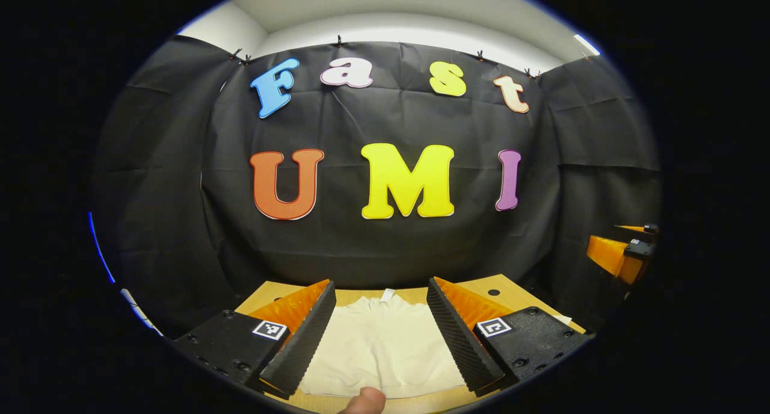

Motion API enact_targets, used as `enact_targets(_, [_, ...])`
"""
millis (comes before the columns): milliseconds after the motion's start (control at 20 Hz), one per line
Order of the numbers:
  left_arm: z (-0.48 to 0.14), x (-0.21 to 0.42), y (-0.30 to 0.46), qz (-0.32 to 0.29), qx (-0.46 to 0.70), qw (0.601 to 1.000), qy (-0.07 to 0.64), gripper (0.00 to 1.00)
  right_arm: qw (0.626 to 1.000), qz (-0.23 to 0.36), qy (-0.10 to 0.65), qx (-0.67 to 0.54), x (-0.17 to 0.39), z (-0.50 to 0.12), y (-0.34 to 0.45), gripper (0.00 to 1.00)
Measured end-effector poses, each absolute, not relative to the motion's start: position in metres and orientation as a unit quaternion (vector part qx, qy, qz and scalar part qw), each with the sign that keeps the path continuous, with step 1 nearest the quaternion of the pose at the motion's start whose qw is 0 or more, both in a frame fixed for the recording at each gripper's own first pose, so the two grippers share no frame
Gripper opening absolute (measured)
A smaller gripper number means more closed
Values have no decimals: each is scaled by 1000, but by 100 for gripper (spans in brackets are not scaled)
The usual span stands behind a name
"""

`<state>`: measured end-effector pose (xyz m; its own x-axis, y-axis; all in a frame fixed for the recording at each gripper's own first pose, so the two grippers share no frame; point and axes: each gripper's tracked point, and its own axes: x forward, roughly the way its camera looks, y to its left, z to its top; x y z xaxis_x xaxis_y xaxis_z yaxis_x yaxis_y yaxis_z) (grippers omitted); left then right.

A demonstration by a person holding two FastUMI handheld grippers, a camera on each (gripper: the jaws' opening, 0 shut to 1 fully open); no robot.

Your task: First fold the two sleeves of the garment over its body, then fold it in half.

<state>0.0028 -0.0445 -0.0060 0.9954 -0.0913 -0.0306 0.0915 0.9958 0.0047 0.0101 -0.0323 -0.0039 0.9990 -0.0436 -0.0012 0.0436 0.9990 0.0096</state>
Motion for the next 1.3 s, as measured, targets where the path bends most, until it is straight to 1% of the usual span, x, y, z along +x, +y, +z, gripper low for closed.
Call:
enact_targets(350, [-12,2,-53,-52,9,998,23,99,1000,-23,8,6,10,-11,-40,94])
enact_targets(650, [-26,1,-67,-65,12,997,39,99,997,-61,36,14,31,-39,-76,94])
enact_targets(900, [-48,6,-85,-82,14,995,62,99,993,-100,57,1,54,-71,-123,94])
enact_targets(1050, [-60,7,-98,-86,24,993,77,99,987,-136,86,1,70,-102,-171,94])
enact_targets(1300, [-60,11,-130,-89,14,993,75,99,970,-177,167,20,90,-183,-242,94])
